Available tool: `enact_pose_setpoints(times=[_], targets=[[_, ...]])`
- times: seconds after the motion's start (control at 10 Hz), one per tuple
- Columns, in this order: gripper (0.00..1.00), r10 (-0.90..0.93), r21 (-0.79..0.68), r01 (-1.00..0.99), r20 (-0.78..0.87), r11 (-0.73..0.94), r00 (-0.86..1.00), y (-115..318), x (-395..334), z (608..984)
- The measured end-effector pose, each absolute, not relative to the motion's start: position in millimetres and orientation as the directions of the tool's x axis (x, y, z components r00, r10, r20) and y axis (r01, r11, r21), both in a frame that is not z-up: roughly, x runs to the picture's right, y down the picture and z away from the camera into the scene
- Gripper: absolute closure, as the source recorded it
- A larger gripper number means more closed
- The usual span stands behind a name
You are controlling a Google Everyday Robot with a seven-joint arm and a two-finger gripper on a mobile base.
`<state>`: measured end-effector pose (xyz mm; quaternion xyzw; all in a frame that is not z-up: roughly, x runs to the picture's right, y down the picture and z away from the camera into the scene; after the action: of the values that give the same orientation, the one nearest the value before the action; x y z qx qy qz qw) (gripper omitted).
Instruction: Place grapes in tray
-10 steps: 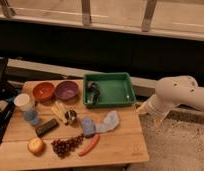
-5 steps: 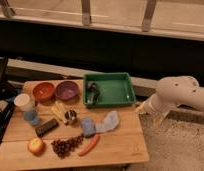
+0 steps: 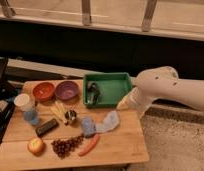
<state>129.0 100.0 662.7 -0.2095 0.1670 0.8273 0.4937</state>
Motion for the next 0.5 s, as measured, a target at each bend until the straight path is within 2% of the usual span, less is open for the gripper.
enact_pose_setpoints(times=[0.3, 0.5], targets=[[0.34, 0.796, -0.026, -0.934, -0.533, -0.356, -0.289, 106, 51, 649], [0.34, 0.821, -0.082, -0.957, -0.537, -0.279, -0.193, 126, 4, 634]])
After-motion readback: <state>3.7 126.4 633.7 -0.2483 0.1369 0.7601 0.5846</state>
